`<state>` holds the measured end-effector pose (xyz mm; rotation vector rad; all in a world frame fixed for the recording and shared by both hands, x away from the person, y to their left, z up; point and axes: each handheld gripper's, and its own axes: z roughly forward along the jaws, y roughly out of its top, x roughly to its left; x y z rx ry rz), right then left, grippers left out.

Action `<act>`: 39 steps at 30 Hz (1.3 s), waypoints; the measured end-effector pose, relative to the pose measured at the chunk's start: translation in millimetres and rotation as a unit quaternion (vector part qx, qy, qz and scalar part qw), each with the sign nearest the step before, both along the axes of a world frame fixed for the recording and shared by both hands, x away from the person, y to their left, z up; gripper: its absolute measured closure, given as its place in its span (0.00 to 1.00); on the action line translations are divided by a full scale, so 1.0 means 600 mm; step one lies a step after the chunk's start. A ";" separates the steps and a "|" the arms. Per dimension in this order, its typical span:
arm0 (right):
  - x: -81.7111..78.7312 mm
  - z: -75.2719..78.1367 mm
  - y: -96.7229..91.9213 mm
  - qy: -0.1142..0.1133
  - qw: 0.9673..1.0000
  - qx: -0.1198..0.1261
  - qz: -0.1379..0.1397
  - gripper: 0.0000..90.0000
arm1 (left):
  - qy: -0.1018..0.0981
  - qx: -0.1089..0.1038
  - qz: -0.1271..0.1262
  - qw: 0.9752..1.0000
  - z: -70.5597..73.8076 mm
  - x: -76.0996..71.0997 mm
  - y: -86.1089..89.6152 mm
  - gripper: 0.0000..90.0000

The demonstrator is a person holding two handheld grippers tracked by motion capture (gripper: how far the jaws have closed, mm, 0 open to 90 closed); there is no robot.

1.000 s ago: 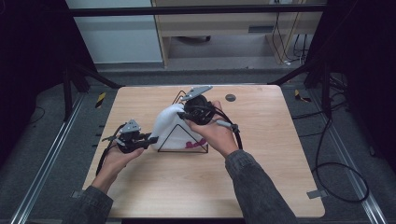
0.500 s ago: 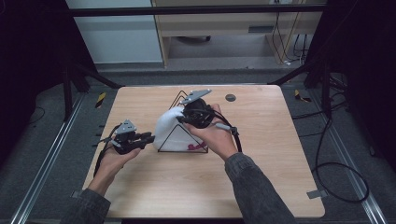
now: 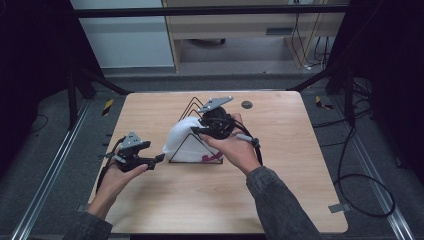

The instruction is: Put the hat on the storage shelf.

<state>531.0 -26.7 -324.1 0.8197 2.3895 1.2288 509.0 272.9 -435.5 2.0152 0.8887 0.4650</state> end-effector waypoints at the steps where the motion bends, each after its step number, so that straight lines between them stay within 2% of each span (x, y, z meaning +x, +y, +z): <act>1: -0.001 0.002 -0.001 0.001 1.000 0.001 0.000 0.66 | 0.001 -0.003 0.001 1.000 0.000 -0.003 0.000 0.16; 6: -0.006 0.006 -0.006 -0.001 1.000 0.008 -0.004 0.59 | 0.007 -0.008 0.006 1.000 -0.003 -0.010 0.007 0.07; 9: -0.010 0.005 -0.006 -0.002 1.000 0.007 -0.006 0.50 | 0.004 0.021 0.014 1.000 -0.011 -0.016 0.010 0.07; 11: -0.014 0.007 -0.009 0.001 1.000 0.019 -0.004 0.43 | 0.011 0.019 0.016 1.000 -0.020 -0.019 0.015 0.07; 14: -0.023 0.009 -0.013 -0.009 1.000 0.019 -0.005 0.35 | 0.025 0.014 0.015 0.999 -0.034 -0.023 0.022 0.06; 18: -0.035 0.008 -0.021 -0.017 1.000 0.017 -0.014 0.24 | 0.031 0.033 0.026 0.999 -0.054 -0.022 0.026 0.06; 21: -0.039 0.009 -0.031 -0.025 0.999 0.019 -0.021 0.17 | 0.033 0.062 0.038 0.997 -0.066 -0.016 0.025 0.06; 23: -0.041 0.013 -0.040 -0.031 0.999 0.022 -0.031 0.12 | 0.035 0.054 0.045 0.997 -0.072 -0.013 0.024 0.06; 25: -0.044 0.016 -0.052 -0.037 0.998 0.023 -0.036 0.11 | 0.038 0.051 0.046 0.997 -0.077 -0.013 0.024 0.06; 28: -0.049 0.019 -0.066 -0.045 0.998 0.026 -0.042 0.10 | 0.040 0.058 0.045 0.997 -0.082 -0.012 0.021 0.06; 30: -0.057 0.021 -0.090 -0.050 0.997 0.029 -0.048 0.09 | 0.042 0.066 0.046 0.996 -0.090 -0.012 0.021 0.06; 35: -0.067 0.013 -0.129 -0.044 0.996 0.029 -0.071 0.12 | 0.049 0.068 0.046 0.995 -0.102 -0.012 0.018 0.06; 37: -0.071 0.007 -0.144 -0.037 0.996 0.028 -0.072 0.16 | 0.054 0.066 0.043 0.995 -0.104 -0.012 0.016 0.06; 39: -0.074 0.001 -0.159 -0.031 0.996 0.027 -0.073 0.15 | 0.058 0.067 0.041 0.995 -0.109 -0.011 0.014 0.05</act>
